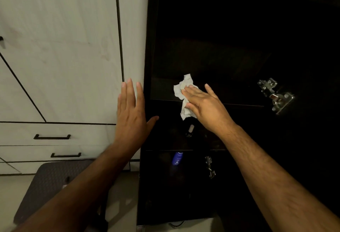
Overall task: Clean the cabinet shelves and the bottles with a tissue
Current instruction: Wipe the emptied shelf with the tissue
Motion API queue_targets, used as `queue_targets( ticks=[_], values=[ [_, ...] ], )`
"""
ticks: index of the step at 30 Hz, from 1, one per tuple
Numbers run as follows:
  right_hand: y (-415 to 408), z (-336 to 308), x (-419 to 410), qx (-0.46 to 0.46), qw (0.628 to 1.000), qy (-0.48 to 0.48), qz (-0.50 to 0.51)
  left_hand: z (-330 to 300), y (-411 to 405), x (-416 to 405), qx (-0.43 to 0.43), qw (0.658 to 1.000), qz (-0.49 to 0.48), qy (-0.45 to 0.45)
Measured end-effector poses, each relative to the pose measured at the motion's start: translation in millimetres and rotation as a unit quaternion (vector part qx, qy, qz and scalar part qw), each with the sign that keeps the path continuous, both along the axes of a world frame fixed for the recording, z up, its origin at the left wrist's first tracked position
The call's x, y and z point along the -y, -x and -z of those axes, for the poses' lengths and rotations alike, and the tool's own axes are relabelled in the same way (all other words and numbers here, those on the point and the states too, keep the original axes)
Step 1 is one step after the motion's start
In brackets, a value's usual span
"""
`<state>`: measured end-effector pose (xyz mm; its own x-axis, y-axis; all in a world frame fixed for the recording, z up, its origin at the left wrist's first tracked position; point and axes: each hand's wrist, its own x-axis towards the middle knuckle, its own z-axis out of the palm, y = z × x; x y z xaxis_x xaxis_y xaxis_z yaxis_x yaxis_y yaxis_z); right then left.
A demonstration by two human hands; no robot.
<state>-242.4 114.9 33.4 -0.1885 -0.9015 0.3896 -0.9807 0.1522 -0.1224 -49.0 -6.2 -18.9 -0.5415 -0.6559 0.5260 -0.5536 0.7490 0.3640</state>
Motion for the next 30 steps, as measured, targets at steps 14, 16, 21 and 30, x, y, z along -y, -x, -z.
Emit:
queue_targets(
  ticks=[14,16,21,30],
  values=[
    [73.4,-6.8,-67.0,0.045,0.997,-0.044,0.051,-8.1,36.3,-66.8,-0.029,0.998,-0.026,0.043],
    [81.1,-11.2,-75.8,0.018,0.994,-0.087,0.063,-10.3,42.7,-74.2,-0.019,0.998,-0.015,0.051],
    [88.4,-13.9,-91.1,-0.036,0.982,-0.082,0.167,-16.6,63.5,-92.1,-0.004,0.998,0.013,0.065],
    [67.7,-29.2,-72.8,-0.141,0.917,-0.184,0.323,-32.7,87.9,-99.8,0.023,0.996,0.05,0.071]
  ],
)
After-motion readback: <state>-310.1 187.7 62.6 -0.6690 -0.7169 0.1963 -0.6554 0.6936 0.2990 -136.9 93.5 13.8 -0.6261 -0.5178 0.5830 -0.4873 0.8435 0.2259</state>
